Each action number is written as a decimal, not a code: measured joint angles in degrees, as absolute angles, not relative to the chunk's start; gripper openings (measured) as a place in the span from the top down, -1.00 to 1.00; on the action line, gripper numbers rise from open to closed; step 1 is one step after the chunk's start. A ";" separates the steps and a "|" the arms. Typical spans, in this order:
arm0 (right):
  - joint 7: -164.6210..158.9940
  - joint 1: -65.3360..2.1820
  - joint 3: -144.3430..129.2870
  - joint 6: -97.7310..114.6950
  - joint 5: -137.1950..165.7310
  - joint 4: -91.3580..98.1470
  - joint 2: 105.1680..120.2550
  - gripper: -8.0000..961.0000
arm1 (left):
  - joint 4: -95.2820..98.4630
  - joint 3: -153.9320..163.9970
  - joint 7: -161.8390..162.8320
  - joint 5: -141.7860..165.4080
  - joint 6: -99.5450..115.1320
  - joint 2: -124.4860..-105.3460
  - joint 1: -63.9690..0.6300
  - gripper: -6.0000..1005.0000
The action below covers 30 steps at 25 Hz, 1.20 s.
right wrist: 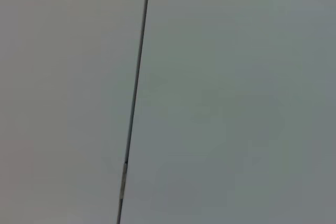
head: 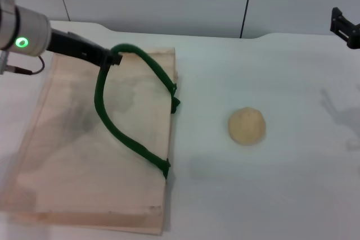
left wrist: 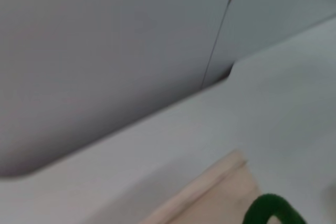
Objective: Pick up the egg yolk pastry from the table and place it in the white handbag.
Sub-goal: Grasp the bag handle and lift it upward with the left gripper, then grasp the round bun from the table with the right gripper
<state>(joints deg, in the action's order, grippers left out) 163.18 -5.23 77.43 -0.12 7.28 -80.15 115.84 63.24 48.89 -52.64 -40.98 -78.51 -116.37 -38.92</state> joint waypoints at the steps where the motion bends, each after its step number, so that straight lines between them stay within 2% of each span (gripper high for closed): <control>1: 163.18 -5.27 77.34 -0.11 7.35 -80.12 115.84 -0.77 | 64.90 48.92 -52.89 -42.31 -79.18 -116.37 -38.23 0.71; 10: 163.21 -5.00 74.67 -0.08 9.08 -79.61 115.83 -0.77 | 76.60 48.94 -54.05 -50.24 -82.53 -116.45 -33.11 0.71; 24: 162.88 -4.91 65.00 3.88 9.63 -81.22 115.60 -0.77 | 79.65 48.68 -56.33 -54.74 -83.33 -116.46 -31.23 0.71; 30: 162.80 -4.90 61.86 7.84 9.08 -84.07 114.96 -0.76 | 83.58 48.55 -56.15 -57.22 -85.28 -116.46 -30.20 0.71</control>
